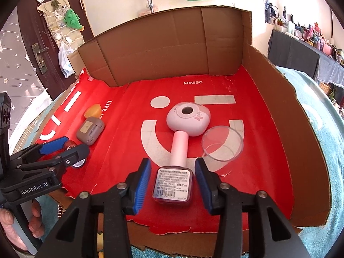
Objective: Organize rigid objects
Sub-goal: 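Open both grippers to release the bottles and ball in the box, then move both grippers back toward the remaining objects on the towel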
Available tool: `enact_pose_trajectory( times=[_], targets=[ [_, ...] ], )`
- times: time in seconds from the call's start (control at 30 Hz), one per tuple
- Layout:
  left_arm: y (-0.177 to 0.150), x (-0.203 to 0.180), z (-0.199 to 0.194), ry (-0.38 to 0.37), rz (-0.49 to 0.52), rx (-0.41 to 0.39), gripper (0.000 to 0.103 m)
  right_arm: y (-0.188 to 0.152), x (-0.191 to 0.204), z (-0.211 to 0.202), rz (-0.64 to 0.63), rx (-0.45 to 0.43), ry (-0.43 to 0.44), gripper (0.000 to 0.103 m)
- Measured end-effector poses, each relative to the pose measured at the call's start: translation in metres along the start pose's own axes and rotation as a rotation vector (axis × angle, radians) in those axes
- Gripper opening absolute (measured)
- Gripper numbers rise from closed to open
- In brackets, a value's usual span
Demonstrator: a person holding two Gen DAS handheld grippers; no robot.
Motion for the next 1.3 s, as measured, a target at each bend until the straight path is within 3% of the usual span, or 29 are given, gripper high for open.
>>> enact_pose_trajectory(
  times=[0.3, 0.53, 0.67, 1.07, 1.3],
  targets=[
    [-0.001, -0.004, -0.014, 0.008, 0.011, -0.027, 0.081, -0.001, 0.003, -0.009, -0.003, -0.019, 0.008, 0.058],
    [-0.005, -0.003, -0.028, 0.027, 0.005, -0.053, 0.081, -0.002, 0.006, -0.024, -0.009, -0.054, 0.005, 0.073],
    [-0.010, 0.001, -0.039, 0.038, -0.006, -0.079, 0.094, -0.003, 0.009, -0.034, -0.010, -0.073, 0.012, 0.079],
    [-0.020, 0.003, -0.080, 0.033, -0.028, -0.159, 0.103, -0.007, 0.022, -0.071, -0.036, -0.145, 0.028, 0.100],
    [-0.029, 0.000, -0.102, 0.040, -0.019, -0.205, 0.103, -0.013, 0.029, -0.090, -0.054, -0.179, 0.033, 0.103]
  ],
)
Point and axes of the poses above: each gripper's, at about its wrist camera, not at the fingertips, and z roughly the way its jaws point, x to its left, y to its top, the point moved 6 cm from there along z, roughly the way its jaws point, and after that the axes turned 6 degrees about x, right-handed, at the moved point
